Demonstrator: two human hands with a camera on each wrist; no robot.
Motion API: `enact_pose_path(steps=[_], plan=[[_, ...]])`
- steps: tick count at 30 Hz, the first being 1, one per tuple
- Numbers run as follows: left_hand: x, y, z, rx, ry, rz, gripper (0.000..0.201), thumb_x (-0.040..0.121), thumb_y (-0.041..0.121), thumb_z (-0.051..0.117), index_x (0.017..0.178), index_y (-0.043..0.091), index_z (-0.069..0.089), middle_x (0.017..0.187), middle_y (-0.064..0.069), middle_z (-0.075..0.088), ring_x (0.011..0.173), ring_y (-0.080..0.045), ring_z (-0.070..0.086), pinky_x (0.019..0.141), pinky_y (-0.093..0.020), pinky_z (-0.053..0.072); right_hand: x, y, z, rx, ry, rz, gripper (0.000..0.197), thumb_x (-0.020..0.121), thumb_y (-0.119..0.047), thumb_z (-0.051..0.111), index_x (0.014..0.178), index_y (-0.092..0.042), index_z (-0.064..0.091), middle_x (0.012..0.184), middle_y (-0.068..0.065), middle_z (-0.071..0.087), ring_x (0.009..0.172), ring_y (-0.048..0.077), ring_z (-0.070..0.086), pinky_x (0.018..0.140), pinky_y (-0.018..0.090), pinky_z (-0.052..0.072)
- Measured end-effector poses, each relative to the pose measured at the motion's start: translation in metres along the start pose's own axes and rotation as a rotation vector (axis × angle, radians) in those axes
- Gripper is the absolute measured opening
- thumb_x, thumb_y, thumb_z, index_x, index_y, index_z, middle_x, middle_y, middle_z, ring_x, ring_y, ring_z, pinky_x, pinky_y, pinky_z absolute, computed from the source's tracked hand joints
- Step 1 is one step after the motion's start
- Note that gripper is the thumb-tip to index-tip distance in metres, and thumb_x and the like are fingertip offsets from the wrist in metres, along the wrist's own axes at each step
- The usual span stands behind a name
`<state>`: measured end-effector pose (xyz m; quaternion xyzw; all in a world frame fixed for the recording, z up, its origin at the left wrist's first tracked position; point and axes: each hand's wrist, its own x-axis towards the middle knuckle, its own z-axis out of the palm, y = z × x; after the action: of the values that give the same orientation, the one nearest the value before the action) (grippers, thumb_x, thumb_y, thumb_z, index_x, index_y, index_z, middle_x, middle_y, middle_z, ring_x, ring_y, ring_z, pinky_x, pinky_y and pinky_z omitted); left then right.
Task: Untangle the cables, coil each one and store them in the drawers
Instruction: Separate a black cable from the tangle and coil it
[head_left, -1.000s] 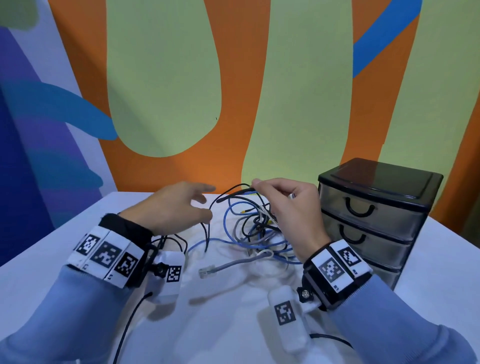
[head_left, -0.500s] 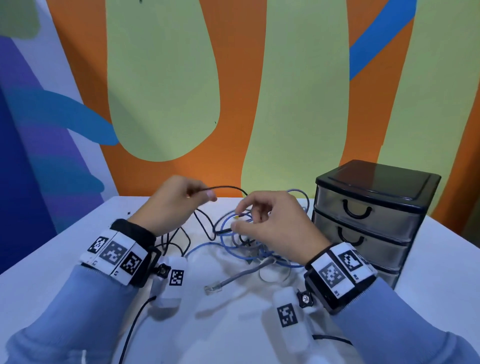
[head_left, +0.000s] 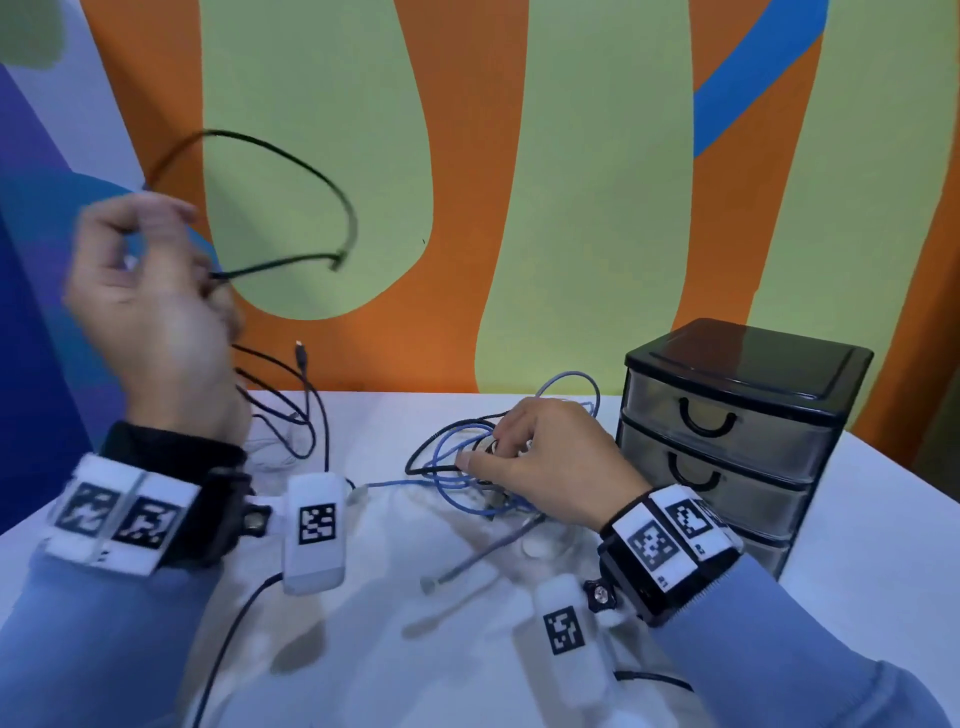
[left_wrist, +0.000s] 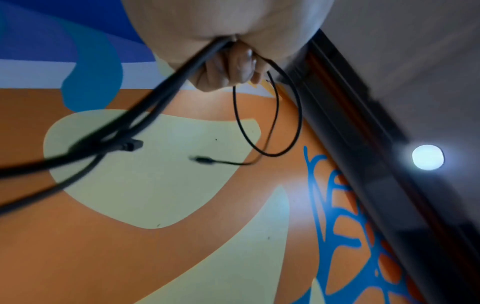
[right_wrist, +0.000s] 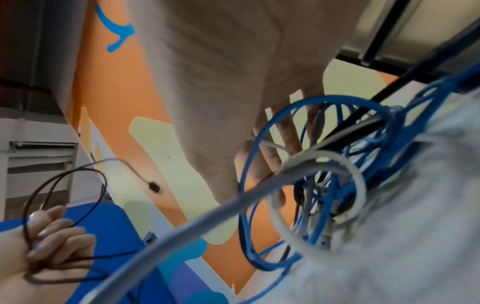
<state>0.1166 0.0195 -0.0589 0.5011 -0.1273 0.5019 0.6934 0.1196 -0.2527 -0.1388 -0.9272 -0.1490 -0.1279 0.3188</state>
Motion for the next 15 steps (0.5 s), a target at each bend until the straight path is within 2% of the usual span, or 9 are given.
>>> enact_pose_path(steps=[2,3,6,9,11,13,14,15], plan=[[0.007,0.001,-0.005,-0.012,0.014,-0.042,0.035,0.100,0.055,0.065,0.107,0.021,0.060,0.070,0.007,0.035,0.052,-0.012,0.022,0.046,-0.027,0.022,-0.002,0.000,-0.004,-0.001,0.021,0.025,0.037,0.078,-0.067,0.075,0.070,-0.031,0.077,0.086,-0.010,0.073,0.084,0.007,0.066,0.081,0.039,0.057],[0.005,0.001,-0.004,0.013,-0.035,-0.039,0.029,0.102,0.051,0.064,0.105,0.022,0.061,0.070,0.006,0.035,0.052,-0.011,0.023,0.046,-0.027,0.022,-0.003,-0.001,-0.005,0.019,0.060,0.021,0.034,0.079,-0.067,0.075,0.081,-0.033,0.078,0.092,-0.013,0.072,0.090,0.006,0.065,0.084,0.039,0.057],[-0.011,0.000,0.010,0.197,-0.282,-0.001,0.017,0.107,0.037,0.062,0.100,0.025,0.071,0.065,0.009,0.038,0.054,-0.009,0.028,0.046,-0.025,0.023,-0.004,-0.007,-0.010,0.189,0.262,-0.027,0.045,0.081,-0.066,0.076,0.117,-0.039,0.070,0.110,-0.018,0.067,0.107,0.004,0.060,0.094,0.039,0.053],[-0.026,0.004,0.019,0.356,-0.587,0.038,0.021,0.106,0.034,0.064,0.107,0.019,0.079,0.059,0.015,0.050,0.056,-0.005,0.036,0.053,-0.025,0.030,-0.007,-0.018,-0.015,0.433,0.423,-0.158,0.046,0.091,-0.048,0.077,0.134,-0.037,0.062,0.119,-0.015,0.066,0.119,0.004,0.059,0.101,0.036,0.050],[-0.033,0.008,0.023,0.374,-0.723,0.052,0.019,0.103,0.029,0.066,0.108,0.017,0.081,0.066,0.010,0.064,0.061,0.000,0.045,0.060,-0.021,0.036,-0.010,-0.027,-0.018,0.554,0.388,-0.254,0.049,0.095,-0.043,0.074,0.141,-0.034,0.059,0.126,-0.013,0.065,0.127,0.005,0.057,0.107,0.034,0.047],[-0.042,0.012,0.028,0.359,-0.836,0.039,0.017,0.099,0.027,0.070,0.108,0.020,0.083,0.082,-0.005,0.072,0.071,-0.007,0.055,0.065,-0.030,0.044,-0.012,-0.034,-0.018,0.649,0.303,-0.335,0.048,0.096,-0.042,0.070,0.141,-0.029,0.061,0.126,-0.010,0.069,0.127,0.006,0.060,0.109,0.035,0.046],[-0.047,0.013,0.029,0.343,-0.882,0.018,0.018,0.098,0.026,0.072,0.110,0.019,0.083,0.086,-0.008,0.074,0.077,-0.016,0.062,0.067,-0.037,0.050,-0.012,-0.037,-0.018,0.700,0.266,-0.360,0.043,0.096,-0.040,0.070,0.136,-0.024,0.065,0.120,-0.008,0.072,0.119,0.008,0.065,0.105,0.034,0.049],[-0.050,0.013,0.031,0.328,-0.915,-0.005,0.019,0.096,0.025,0.074,0.110,0.017,0.083,0.090,-0.009,0.076,0.082,-0.026,0.067,0.069,-0.045,0.056,-0.012,-0.039,-0.018,0.753,0.234,-0.368,0.036,0.097,-0.035,0.070,0.128,-0.018,0.069,0.108,-0.005,0.076,0.103,0.008,0.070,0.094,0.031,0.053]])
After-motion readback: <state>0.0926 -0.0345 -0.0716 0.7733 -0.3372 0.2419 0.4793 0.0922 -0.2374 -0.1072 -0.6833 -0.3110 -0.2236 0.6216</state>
